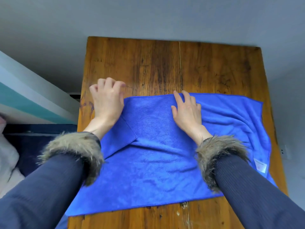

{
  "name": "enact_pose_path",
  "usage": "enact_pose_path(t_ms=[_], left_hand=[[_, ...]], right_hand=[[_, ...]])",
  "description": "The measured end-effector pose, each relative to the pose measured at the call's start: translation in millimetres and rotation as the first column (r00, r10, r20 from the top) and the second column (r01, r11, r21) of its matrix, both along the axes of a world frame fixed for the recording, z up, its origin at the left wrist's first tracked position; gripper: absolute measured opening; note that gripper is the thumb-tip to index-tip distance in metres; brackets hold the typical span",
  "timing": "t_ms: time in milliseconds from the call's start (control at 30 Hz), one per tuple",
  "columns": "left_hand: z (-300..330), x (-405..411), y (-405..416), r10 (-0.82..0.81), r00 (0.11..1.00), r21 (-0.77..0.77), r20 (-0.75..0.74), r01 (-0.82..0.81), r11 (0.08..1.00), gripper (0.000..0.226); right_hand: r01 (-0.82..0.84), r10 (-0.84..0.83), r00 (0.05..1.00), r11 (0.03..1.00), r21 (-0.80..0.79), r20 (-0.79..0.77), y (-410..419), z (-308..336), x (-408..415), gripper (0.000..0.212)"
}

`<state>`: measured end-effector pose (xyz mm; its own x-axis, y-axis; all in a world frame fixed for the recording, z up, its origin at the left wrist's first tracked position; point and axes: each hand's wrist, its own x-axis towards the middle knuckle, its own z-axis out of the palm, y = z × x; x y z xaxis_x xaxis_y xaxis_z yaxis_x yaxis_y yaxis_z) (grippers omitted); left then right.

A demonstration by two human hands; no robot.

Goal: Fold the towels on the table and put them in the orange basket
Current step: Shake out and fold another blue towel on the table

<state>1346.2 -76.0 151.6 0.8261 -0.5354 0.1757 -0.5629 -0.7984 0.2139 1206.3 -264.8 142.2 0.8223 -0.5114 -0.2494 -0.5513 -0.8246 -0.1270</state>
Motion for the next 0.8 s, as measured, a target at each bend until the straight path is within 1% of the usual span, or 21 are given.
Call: enact_pose_path(t_ms=[33,67,133,200,233,267,300,333,400,467,533,700,800], left_hand=[[4,-2,-6,0.044,0.999,-0.04,-0.014,-0.045,0.998,0.024],[5,-10,-13,0.027,1.0,-0.07,-0.01,-0.028,0.997,0.027],[-1,-42,-24,-0.136,0.991,-0.093,0.018,0.137,0.986,0.03],[-14,-80,-32,-0.309,0.951,-0.073,0.002,0.309,0.948,0.029],[-21,-96,-36,-0.359,0.932,-0.039,-0.047,0.357,0.933,0.031],[-28,-109,-40,-0.381,0.916,0.011,-0.126,0.385,0.923,0.038],[-34,-116,-45,-0.381,0.902,0.071,-0.204,0.401,0.913,0.048],[-41,-120,-50,-0.375,0.893,0.115,-0.251,0.412,0.904,0.055],[-53,-120,-60,-0.368,0.886,0.182,-0.281,0.426,0.886,0.063],[-59,-118,-68,-0.369,0.889,0.221,-0.27,0.43,0.875,0.064],[-60,-118,-76,-0.361,0.897,0.244,-0.255,0.421,0.874,0.063],[-54,-128,-109,-0.327,0.915,0.243,-0.237,0.381,0.892,0.063],[-48,-147,-141,-0.369,0.901,0.213,-0.23,0.416,0.884,0.06]], right_hand=[[0.016,-0.017,1.0,1.0,0.012,0.02,-1,-1,-1,0.054],[0.031,-0.032,0.999,0.999,0.027,0.042,0,-2,-5,0.053],[0.054,-0.058,0.994,0.998,0.042,0.09,4,-7,-21,0.052],[0.097,-0.102,0.988,0.994,0.044,0.118,7,-13,-45,0.051],[0.124,-0.128,0.985,0.992,0.036,0.116,5,-16,-58,0.05],[0.154,-0.155,0.983,0.988,0.023,0.103,0,-18,-70,0.051],[0.18,-0.18,0.98,0.984,0.011,0.081,-7,-20,-82,0.053],[0.201,-0.2,0.978,0.98,0.003,0.056,-17,-21,-93,0.054],[0.231,-0.231,0.973,0.973,-0.002,-0.011,-41,-22,-110,0.054],[0.238,-0.237,0.969,0.971,0.002,-0.07,-66,-24,-122,0.058],[0.219,-0.215,0.971,0.975,0.026,-0.104,-87,-25,-130,0.062],[0.169,-0.163,0.983,0.983,0.068,-0.085,-123,-27,-139,0.065],[0.125,-0.12,0.99,0.989,0.075,-0.072,-137,-25,-145,0.065]])
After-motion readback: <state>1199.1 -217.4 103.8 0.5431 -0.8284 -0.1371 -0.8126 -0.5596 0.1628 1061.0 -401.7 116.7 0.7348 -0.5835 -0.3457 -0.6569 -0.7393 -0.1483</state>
